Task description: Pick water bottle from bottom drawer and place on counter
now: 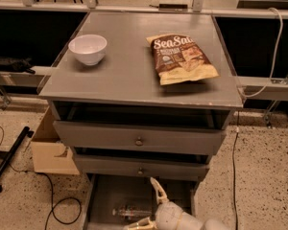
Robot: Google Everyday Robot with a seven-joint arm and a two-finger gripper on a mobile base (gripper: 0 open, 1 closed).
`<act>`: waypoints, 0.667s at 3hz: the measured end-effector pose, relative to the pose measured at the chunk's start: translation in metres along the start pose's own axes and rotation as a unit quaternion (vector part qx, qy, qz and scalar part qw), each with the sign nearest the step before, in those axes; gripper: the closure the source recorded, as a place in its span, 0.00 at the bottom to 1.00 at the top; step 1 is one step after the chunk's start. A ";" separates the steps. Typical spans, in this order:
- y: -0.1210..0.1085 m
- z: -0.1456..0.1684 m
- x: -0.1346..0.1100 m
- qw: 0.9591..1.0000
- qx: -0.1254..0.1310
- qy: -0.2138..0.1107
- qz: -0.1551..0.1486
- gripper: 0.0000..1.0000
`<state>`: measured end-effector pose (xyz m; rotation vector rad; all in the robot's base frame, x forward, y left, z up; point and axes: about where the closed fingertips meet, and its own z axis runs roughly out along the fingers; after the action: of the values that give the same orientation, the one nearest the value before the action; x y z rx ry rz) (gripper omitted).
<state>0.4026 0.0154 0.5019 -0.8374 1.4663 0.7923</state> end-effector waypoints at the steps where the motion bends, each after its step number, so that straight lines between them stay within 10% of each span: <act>1: 0.002 0.002 0.003 1.000 -0.002 0.004 0.009 0.00; 2: 0.003 0.005 0.008 1.000 0.002 0.007 0.021 0.00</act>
Offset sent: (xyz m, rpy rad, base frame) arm 0.0007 0.0059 -0.0152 0.0130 0.0722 -0.0251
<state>0.4026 0.0209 0.4939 -0.8129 1.5022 0.8155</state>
